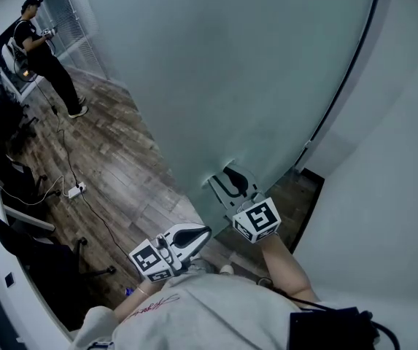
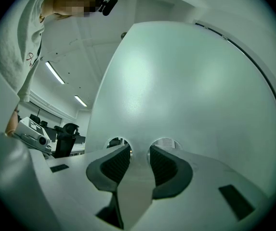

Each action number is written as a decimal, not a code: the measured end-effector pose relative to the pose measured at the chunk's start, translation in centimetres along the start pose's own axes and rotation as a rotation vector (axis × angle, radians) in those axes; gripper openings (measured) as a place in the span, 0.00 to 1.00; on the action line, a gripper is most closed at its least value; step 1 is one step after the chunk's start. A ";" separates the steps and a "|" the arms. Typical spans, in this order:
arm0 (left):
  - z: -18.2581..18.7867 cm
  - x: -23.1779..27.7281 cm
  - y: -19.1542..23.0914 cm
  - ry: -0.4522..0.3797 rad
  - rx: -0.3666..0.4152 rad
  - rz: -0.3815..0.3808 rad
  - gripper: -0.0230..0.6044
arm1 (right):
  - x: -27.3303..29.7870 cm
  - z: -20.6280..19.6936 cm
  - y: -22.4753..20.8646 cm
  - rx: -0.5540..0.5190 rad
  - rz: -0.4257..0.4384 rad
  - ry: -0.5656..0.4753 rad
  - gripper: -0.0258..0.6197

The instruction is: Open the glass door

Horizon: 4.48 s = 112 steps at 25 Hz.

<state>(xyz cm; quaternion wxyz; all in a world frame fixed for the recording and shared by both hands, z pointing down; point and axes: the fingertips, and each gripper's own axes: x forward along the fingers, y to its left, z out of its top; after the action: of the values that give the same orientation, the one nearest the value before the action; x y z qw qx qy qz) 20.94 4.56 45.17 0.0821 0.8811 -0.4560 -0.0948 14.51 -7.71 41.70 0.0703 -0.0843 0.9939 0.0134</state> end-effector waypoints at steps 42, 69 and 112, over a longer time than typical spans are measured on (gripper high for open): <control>-0.9 5.2 -9.4 0.077 0.035 -0.580 0.07 | -21.4 3.7 2.3 0.002 0.075 0.020 0.25; -0.7 4.0 -10.2 0.033 -0.022 -0.620 0.07 | -32.3 5.2 0.1 -0.024 -0.240 0.039 0.23; 0.9 -0.7 -7.2 -0.004 -0.033 -0.666 0.07 | -37.9 7.0 -0.6 -0.317 -0.518 0.298 0.23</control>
<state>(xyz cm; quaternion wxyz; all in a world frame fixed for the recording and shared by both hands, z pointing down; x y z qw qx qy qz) 25.99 9.17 42.67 0.0602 0.9801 -0.1417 -0.1256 52.58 -1.79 40.18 -0.0887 -0.3449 0.9243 0.1371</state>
